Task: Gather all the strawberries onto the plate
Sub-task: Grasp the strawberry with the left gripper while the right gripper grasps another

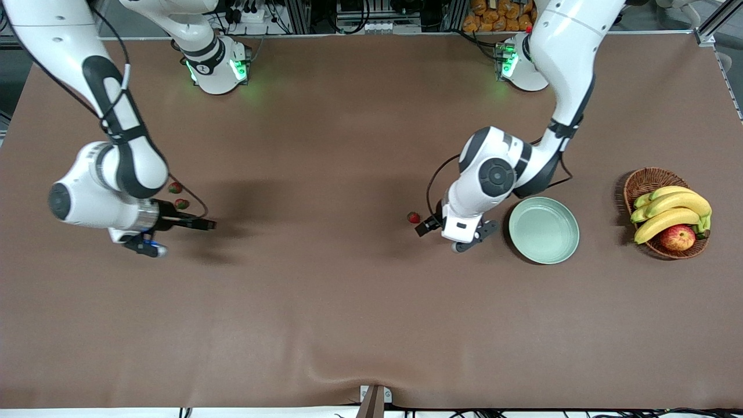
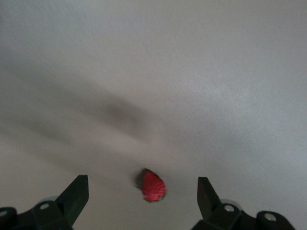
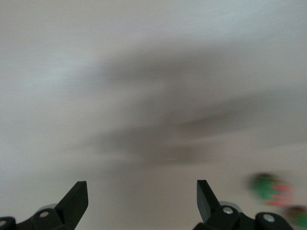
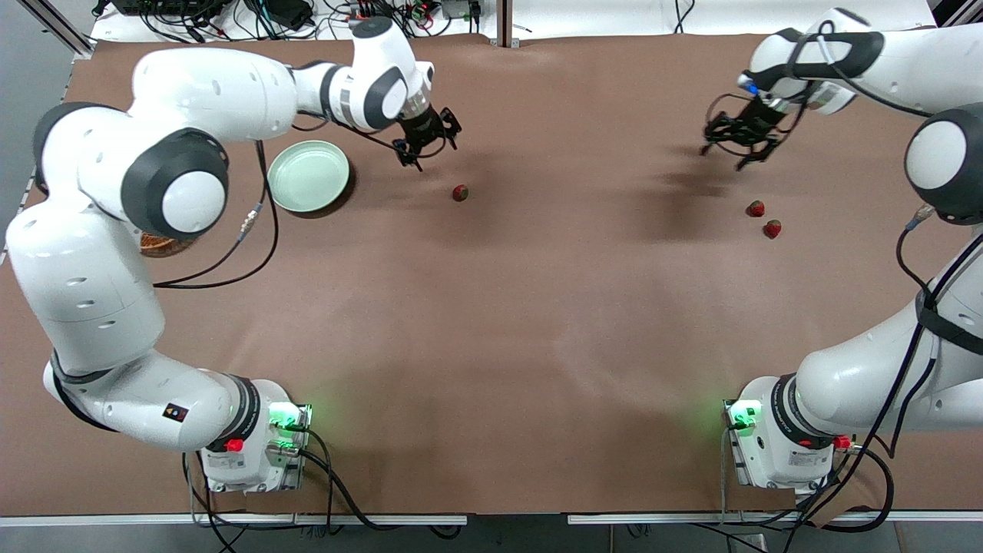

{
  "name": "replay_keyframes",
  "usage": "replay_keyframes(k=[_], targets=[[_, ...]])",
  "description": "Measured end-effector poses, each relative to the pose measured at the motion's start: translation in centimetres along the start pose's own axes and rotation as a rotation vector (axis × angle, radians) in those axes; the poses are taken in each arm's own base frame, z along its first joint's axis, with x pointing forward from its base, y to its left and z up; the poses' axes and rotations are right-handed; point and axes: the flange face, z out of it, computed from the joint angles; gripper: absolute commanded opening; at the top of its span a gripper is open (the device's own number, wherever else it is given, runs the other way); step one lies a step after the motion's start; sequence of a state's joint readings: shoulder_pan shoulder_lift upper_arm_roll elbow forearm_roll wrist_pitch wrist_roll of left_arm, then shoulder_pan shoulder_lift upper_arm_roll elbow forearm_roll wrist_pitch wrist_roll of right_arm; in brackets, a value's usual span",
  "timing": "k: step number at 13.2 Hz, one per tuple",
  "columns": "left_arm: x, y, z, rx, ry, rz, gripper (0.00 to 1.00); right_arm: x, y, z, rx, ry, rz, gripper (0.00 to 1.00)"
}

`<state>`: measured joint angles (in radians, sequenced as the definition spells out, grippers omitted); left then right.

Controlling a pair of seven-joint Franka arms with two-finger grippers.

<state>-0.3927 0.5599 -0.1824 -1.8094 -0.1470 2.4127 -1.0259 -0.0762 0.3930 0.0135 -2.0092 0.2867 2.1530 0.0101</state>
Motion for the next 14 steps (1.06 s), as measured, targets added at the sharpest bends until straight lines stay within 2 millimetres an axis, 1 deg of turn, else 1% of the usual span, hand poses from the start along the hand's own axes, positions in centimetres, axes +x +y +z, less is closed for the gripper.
replay_keyframes(k=[1,3,4,6,7,8,9,10,11,12,14], targets=[[-0.5,0.3,1.1,-0.003,0.000,-0.014,0.97,0.2,1.2,-0.5,-0.050,-0.001,-0.020,1.00],[-1.2,0.4,3.0,-0.002,-0.002,-0.022,0.93,0.3,2.0,-0.5,-0.129,-0.007,-0.062,1.00],[-1.4,0.4,3.8,0.000,-0.004,-0.020,0.93,0.3,2.3,-0.2,-0.160,-0.014,-0.081,1.00],[-2.1,0.6,4.8,0.003,-0.006,-0.029,0.86,0.3,2.8,1.0,-0.201,-0.041,-0.102,1.00],[-2.5,0.7,5.1,0.005,-0.008,-0.037,0.81,0.3,3.3,1.9,-0.220,-0.060,-0.108,1.00],[-3.0,0.8,5.3,0.008,-0.010,-0.040,0.71,0.2,3.8,2.8,-0.234,-0.084,-0.109,1.00],[-3.3,0.9,5.5,0.010,-0.011,-0.041,0.64,0.1,4.2,3.7,-0.241,-0.113,-0.107,1.00],[-3.4,0.9,5.7,0.013,-0.012,-0.042,0.60,-0.1,4.5,4.3,-0.246,-0.137,-0.105,0.96],[-3.4,0.8,5.9,0.016,-0.014,-0.043,0.58,-0.2,4.6,4.7,-0.249,-0.157,-0.104,0.94],[-3.4,0.7,6.2,0.018,-0.015,-0.044,0.56,-0.3,4.7,5.0,-0.250,-0.172,-0.105,0.89],[-3.3,0.6,6.6,0.021,-0.016,-0.046,0.50,-0.4,4.9,5.7,-0.251,-0.194,-0.118,0.77]])
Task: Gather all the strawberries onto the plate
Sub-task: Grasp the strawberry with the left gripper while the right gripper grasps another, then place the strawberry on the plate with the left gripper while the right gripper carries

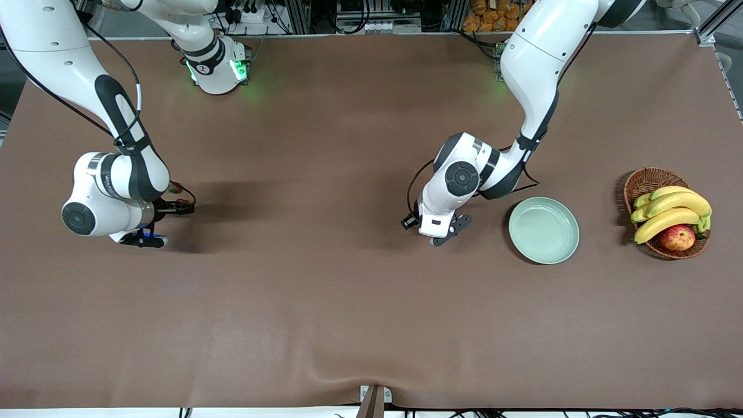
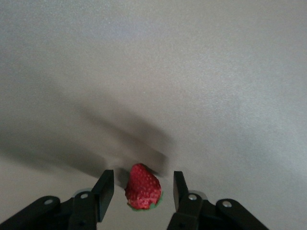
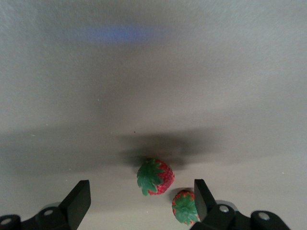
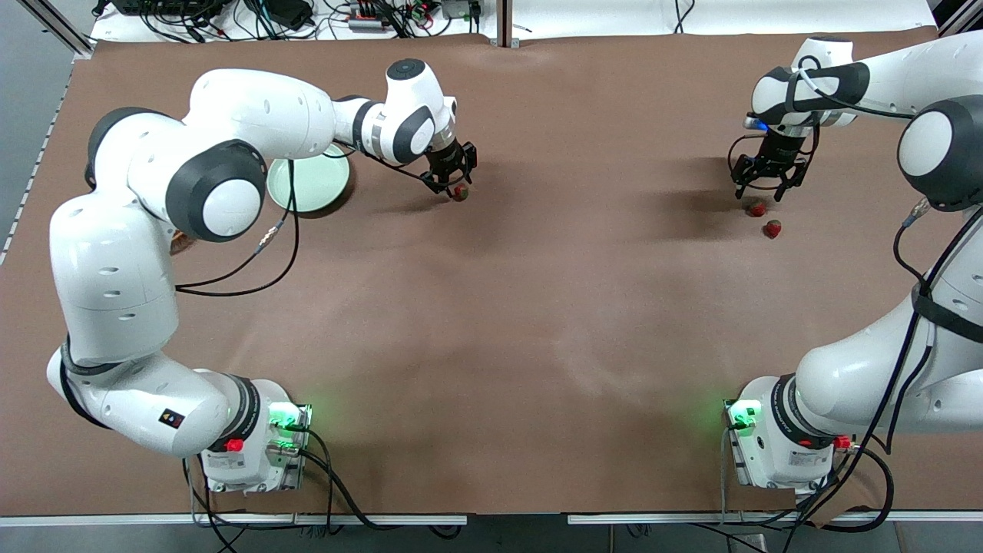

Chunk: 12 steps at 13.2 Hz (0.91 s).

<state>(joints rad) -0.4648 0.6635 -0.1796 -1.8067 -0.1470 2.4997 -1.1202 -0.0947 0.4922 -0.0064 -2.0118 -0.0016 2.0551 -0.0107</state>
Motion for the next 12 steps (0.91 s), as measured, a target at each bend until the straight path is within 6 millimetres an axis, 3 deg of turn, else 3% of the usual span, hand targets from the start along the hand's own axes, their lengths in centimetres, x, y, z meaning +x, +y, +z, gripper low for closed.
replay_keyframes(k=[2,5,6,8,10,12], targets=[[0.0,0.0,0.1,-0.003,0.002,-0.001,0.37,0.1,0.0,0.9,0.000,-0.015,-0.025,0.60],[0.1,0.0,0.1,-0.007,0.003,0.000,0.06,0.2,0.1,1.4,0.000,-0.025,-0.040,0.30],[0.1,0.0,0.1,-0.007,0.004,-0.001,0.00,0.2,0.1,1.4,0.000,-0.025,-0.041,0.20],[0.2,0.1,0.0,-0.009,0.006,-0.001,0.00,0.2,0.1,1.4,-0.001,-0.024,-0.042,0.00],[0.7,0.2,-0.5,-0.020,0.013,-0.007,0.00,0.4,0.1,1.0,-0.001,-0.012,-0.043,0.00],[2.2,0.4,-2.5,-0.044,0.032,-0.022,0.00,1.3,-0.4,-0.8,-0.004,0.035,-0.051,0.00]])
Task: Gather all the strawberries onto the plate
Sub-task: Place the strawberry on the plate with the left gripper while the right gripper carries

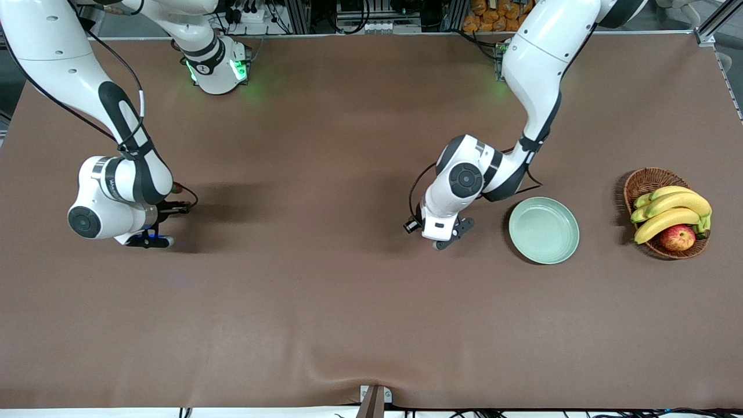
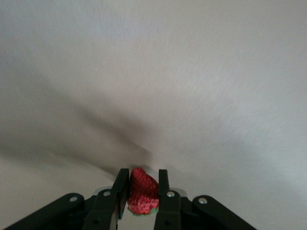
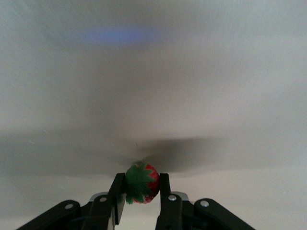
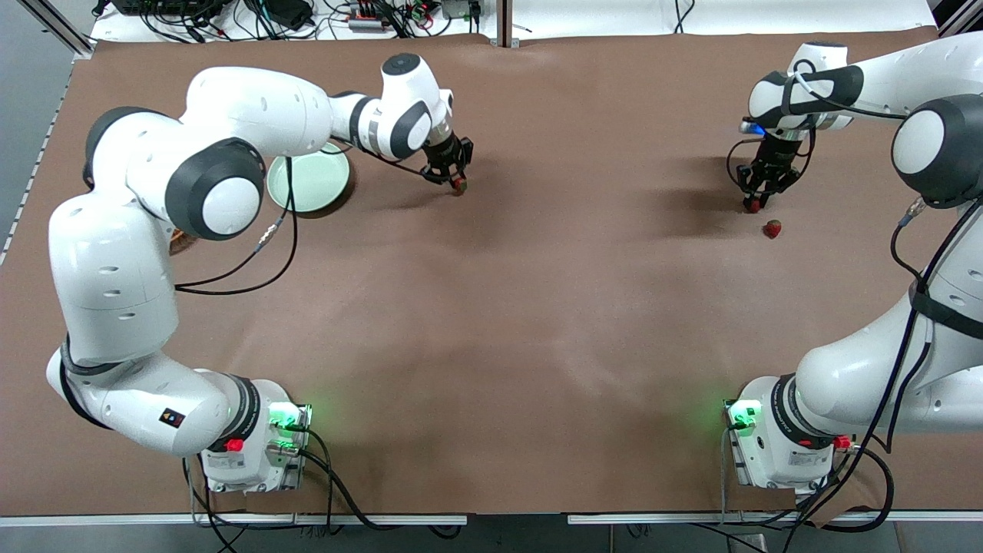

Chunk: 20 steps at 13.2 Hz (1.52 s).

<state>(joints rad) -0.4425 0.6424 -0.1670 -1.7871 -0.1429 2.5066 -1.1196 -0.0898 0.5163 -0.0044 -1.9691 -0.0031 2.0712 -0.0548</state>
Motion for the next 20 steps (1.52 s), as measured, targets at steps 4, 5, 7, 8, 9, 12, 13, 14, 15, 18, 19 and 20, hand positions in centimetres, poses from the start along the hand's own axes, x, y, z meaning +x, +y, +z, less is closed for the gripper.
replay_keyframes(k=[4,5,7,8,9,12,13,14,15,18,19,20], targets=[[5.5,-1.5,-8.2,0.007,0.015,0.015,0.00,2.7,-9.1,-8.1,0.034,0.165,-0.016,0.00],[7.1,-2.5,-10.2,0.023,0.009,0.036,0.00,2.5,-13.3,-9.3,0.075,0.183,0.021,0.00],[10.4,-5.2,-13.2,0.059,-0.012,0.088,0.00,1.0,-22.6,-9.7,0.176,0.173,0.102,0.00],[12.0,-6.7,-14.0,0.078,-0.025,0.115,0.00,0.0,-27.1,-9.4,0.244,0.162,0.149,0.00],[13.7,-8.2,-14.4,0.101,-0.029,0.146,0.00,-0.8,-31.0,-8.8,0.320,0.152,0.202,0.00],[18.7,-13.8,-13.9,0.209,-0.003,0.281,0.00,-2.7,-41.1,-5.9,0.515,0.148,0.356,0.00],[20.3,-15.8,-13.6,0.236,-0.006,0.320,0.00,-3.3,-44.1,-4.9,0.554,0.165,0.394,0.00],[21.9,-17.7,-13.2,0.249,-0.018,0.354,0.03,-3.8,-47.0,-4.0,0.585,0.187,0.433,0.00],[23.3,-19.4,-12.7,0.250,-0.032,0.386,0.06,-4.3,-49.7,-3.2,0.612,0.205,0.473,0.00],[25.8,-22.6,-9.9,0.230,-0.041,0.426,0.46,-4.8,-55.0,-0.9,0.662,0.224,0.544,0.00],[25.7,-22.7,-8.8,0.227,-0.043,0.430,0.85,-4.6,-55.7,-0.3,0.669,0.228,0.550,0.12],[25.5,-22.5,-8.1,0.226,-0.048,0.435,1.00,-4.4,-56.1,0.3,0.677,0.240,0.551,0.26]])
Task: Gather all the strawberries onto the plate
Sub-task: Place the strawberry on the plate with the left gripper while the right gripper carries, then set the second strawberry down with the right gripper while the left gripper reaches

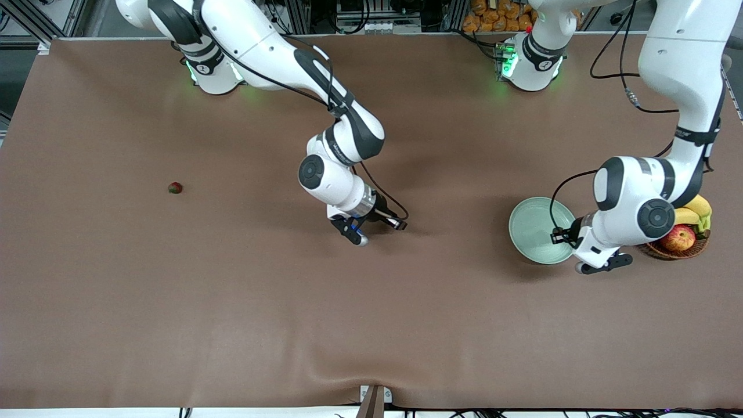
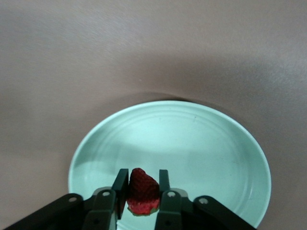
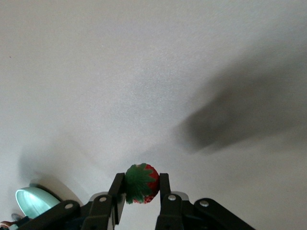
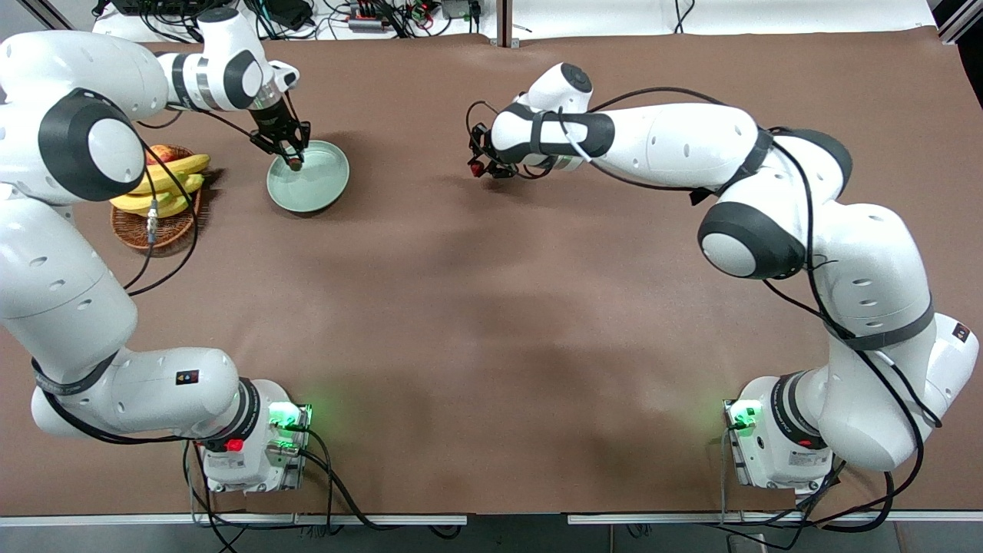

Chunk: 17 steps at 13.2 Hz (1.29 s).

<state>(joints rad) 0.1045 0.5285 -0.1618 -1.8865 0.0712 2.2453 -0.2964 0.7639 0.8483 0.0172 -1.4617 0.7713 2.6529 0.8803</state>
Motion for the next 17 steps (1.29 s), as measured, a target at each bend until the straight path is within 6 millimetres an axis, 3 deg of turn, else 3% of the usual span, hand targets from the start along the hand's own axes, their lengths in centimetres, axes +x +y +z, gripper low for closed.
replay_keyframes(k=[2,3,4,5,7,9,11,14,17], targets=[[-0.1,0.6,0.2,-0.002,-0.002,-0.013,1.00,-1.2,0.7,2.0,0.007,0.014,-0.010,0.73],[-0.2,0.8,0.1,-0.004,0.000,-0.028,1.00,-1.9,1.1,2.9,0.006,0.015,-0.012,0.91],[-0.4,1.4,-0.3,-0.007,0.002,-0.042,1.00,-2.4,1.3,3.3,0.005,0.015,-0.010,1.00],[-0.8,2.7,-1.1,-0.013,0.000,-0.056,1.00,-2.4,1.2,3.2,0.010,0.018,-0.008,1.00],[-2.9,7.4,-4.1,-0.026,-0.005,-0.102,1.00,-1.1,0.4,2.1,0.031,0.033,0.004,1.00],[-6.0,13.5,-6.6,-0.049,0.002,-0.156,1.00,2.4,-0.2,-0.7,0.040,0.045,0.045,1.00],[-9.0,19.1,-7.4,-0.068,0.000,-0.226,1.00,7.3,-0.1,-5.3,0.001,0.015,0.103,1.00],[-12.4,27.3,-6.7,-0.087,-0.013,-0.308,1.00,15.1,1.6,-15.1,-0.162,0.000,0.078,1.00],[-13.9,33.6,-4.1,-0.107,-0.013,-0.322,1.00,19.8,5.2,-22.0,-0.403,0.050,-0.052,1.00]])
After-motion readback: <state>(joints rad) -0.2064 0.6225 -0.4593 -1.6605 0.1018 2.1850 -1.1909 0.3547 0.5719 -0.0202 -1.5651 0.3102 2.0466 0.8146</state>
